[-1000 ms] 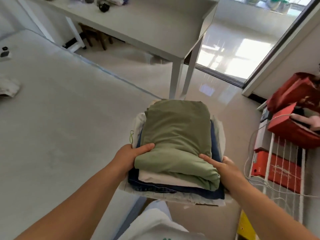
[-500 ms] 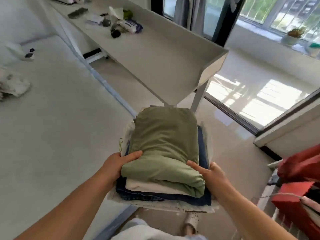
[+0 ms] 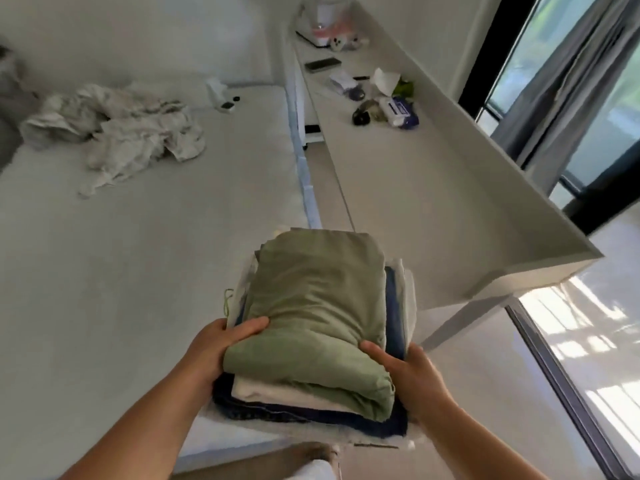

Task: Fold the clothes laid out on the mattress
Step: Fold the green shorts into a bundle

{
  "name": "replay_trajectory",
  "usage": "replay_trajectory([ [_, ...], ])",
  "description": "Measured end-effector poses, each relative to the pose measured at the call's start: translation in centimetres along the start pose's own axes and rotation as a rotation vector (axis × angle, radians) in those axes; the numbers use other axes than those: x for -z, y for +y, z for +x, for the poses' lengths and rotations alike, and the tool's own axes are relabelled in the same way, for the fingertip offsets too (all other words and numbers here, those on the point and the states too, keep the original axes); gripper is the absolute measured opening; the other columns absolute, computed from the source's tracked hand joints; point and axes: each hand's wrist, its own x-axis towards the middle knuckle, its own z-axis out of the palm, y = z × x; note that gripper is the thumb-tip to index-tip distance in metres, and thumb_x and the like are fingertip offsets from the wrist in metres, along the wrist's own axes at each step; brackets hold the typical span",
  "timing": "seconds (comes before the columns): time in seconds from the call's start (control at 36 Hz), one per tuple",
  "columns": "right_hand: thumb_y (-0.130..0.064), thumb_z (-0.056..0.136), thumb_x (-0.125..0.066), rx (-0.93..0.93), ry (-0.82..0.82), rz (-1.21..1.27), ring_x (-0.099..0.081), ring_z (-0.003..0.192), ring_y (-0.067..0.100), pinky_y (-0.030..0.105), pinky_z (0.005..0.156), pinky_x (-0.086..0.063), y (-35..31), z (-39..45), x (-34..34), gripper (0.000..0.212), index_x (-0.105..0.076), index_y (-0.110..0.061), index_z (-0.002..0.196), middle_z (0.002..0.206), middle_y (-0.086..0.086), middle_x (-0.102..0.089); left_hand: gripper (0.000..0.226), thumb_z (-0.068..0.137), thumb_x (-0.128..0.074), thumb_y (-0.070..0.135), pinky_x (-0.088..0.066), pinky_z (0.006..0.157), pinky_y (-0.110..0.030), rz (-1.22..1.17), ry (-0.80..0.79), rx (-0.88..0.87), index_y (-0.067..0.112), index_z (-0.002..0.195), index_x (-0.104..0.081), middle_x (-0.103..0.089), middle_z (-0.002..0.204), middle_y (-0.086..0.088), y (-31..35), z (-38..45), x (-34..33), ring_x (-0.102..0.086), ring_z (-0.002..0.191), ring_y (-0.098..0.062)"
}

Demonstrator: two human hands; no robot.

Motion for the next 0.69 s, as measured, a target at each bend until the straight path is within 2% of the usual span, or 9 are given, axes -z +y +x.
replay_trajectory([
  [0.11, -0.080, 0.040, -0.064, 0.029, 0.057, -0.091, -0.058, 0.084, 0.016, 0.033, 0.073, -0.048, -3.6, 2.9, 3.3, 0.086, -0.052, -0.019, 0.101, 0.095, -0.001, -0.061, 0.082, 0.047, -0.079, 0.049, -0.052, 0.065, -0.029, -0.095, 0.011, -0.032, 0.007, 0.116, -0.059, -0.070, 0.099, -0.008, 4.0, 1.5, -2.8, -0.068, 0.084, -0.023],
  [0.17, -0.082, 0.037, -0.061, 0.063, 0.070, -0.101, -0.058, 0.082, 0.016, 0.032, 0.069, -0.047, -5.3, 4.3, 5.3, 0.090, -0.053, -0.018, 0.100, 0.093, -0.001, -0.061, 0.077, 0.049, -0.079, 0.047, -0.052, 0.062, -0.028, -0.126, 0.002, -0.060, 0.007, 0.113, -0.061, -0.072, 0.094, -0.007, 6.2, 2.4, -4.4, -0.070, 0.080, -0.023],
  [0.31, -0.077, 0.044, -0.065, 0.109, 0.083, -0.152, -0.059, 0.087, 0.022, 0.038, 0.078, -0.050, -9.8, 7.6, 10.4, 0.088, -0.054, -0.012, 0.102, 0.096, 0.006, -0.063, 0.055, 0.058, -0.083, 0.040, -0.054, 0.058, -0.028, -0.155, -0.017, -0.129, 0.010, 0.100, -0.064, -0.074, 0.081, -0.006, 11.2, 3.9, -8.6, -0.071, 0.073, -0.023],
  [0.39, -0.071, 0.050, -0.069, 0.142, 0.072, -0.156, -0.061, 0.090, 0.026, 0.043, 0.086, -0.050, -12.4, 10.3, 14.0, 0.081, -0.057, -0.008, 0.099, 0.096, 0.011, -0.065, 0.059, 0.056, -0.084, 0.041, -0.055, 0.078, -0.039, -0.164, -0.014, -0.153, 0.008, 0.100, -0.063, -0.071, 0.093, -0.010, 13.8, 5.3, -11.9, -0.069, 0.085, -0.027],
  [0.53, -0.059, 0.060, -0.075, 0.192, 0.035, -0.138, -0.062, 0.094, 0.026, 0.045, 0.091, -0.048, -15.7, 15.9, 20.1, 0.068, -0.058, -0.009, 0.103, 0.101, 0.010, -0.066, 0.041, 0.070, -0.078, 0.033, -0.052, 0.073, -0.032, -0.243, 0.011, -0.181, 0.008, 0.099, -0.062, -0.070, 0.094, -0.010, 17.3, 8.5, -18.5, -0.067, 0.087, -0.025],
  [0.58, -0.052, 0.065, -0.077, 0.214, 0.012, -0.150, -0.062, 0.093, 0.026, 0.045, 0.092, -0.048, -16.6, 18.2, 22.4, 0.053, -0.060, -0.012, 0.096, 0.100, 0.010, -0.067, 0.042, 0.070, -0.078, 0.031, -0.051, 0.071, -0.030, -0.259, 0.025, -0.173, 0.008, 0.101, -0.062, -0.069, 0.097, -0.009, 18.6, 9.8, -21.1, -0.066, 0.089, -0.023],
  [0.64, -0.047, 0.066, -0.078, 0.225, -0.028, -0.146, -0.063, 0.092, 0.027, 0.046, 0.093, -0.048, -17.3, 20.8, 24.6, 0.043, -0.061, -0.015, 0.089, 0.098, 0.010, -0.068, 0.047, 0.070, -0.079, 0.030, -0.052, 0.077, -0.031, -0.273, 0.023, -0.159, 0.006, 0.106, -0.062, -0.069, 0.100, -0.009, 19.7, 11.3, -23.6, -0.066, 0.092, -0.023],
  [0.69, -0.047, 0.066, -0.077, 0.201, -0.048, -0.156, -0.062, 0.095, 0.028, 0.047, 0.093, -0.048, -17.7, 23.4, 26.0, 0.050, -0.061, -0.012, 0.098, 0.101, 0.011, -0.067, 0.045, 0.069, -0.080, 0.029, -0.053, 0.078, -0.031, -0.277, 0.027, -0.144, 0.007, 0.105, -0.064, -0.071, 0.097, -0.009, 20.5, 12.7, -25.7, -0.068, 0.089, -0.023],
])
